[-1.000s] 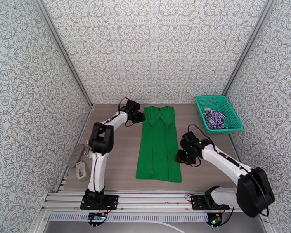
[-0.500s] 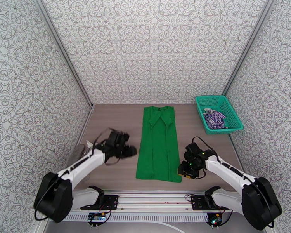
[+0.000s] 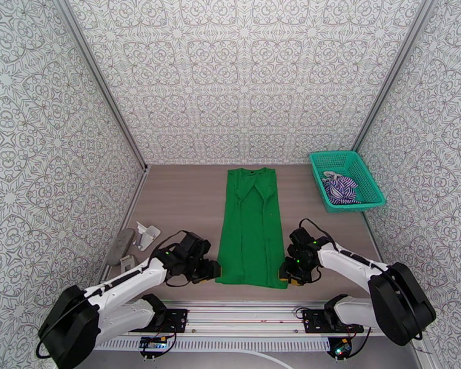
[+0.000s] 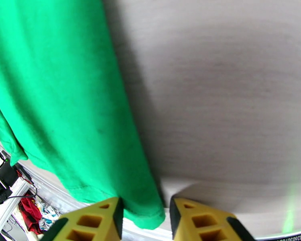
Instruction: Fold and stack the mixed laundry pile
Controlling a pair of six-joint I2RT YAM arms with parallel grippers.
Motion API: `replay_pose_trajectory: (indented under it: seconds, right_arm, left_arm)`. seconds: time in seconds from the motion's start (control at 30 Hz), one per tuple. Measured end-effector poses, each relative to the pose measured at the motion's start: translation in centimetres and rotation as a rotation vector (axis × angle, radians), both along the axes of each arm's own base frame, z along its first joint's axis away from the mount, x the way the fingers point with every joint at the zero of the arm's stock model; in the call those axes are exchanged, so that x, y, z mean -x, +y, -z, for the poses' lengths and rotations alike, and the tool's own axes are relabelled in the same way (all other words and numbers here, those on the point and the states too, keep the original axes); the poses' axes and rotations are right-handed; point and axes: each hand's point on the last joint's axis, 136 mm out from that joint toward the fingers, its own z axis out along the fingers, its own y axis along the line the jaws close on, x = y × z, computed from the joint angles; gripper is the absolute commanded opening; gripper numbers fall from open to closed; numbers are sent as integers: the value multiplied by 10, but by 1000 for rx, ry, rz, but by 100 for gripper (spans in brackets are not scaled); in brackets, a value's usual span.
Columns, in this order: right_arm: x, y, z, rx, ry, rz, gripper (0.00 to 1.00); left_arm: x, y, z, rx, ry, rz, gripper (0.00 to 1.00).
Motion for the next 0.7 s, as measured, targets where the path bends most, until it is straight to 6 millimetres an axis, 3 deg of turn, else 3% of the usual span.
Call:
replay_pose_trajectory:
  seconds: [0.2, 0.47, 0.6, 0.7]
  right_arm:
    - [1, 4, 0, -7, -14, -15, 36]
    - [1, 6, 1, -15, -21, 5, 33]
    - [2, 6, 2, -17, -20, 23, 27]
    - [2, 7, 2, -20, -22, 34, 16]
  left_arm:
    - [8, -6, 8, 6, 27, -8, 52]
    - [1, -16, 16, 20, 34, -27, 48]
    - [-1, -17, 18, 7, 30, -31, 28]
    - [-2, -15, 20, -12, 21, -37, 11]
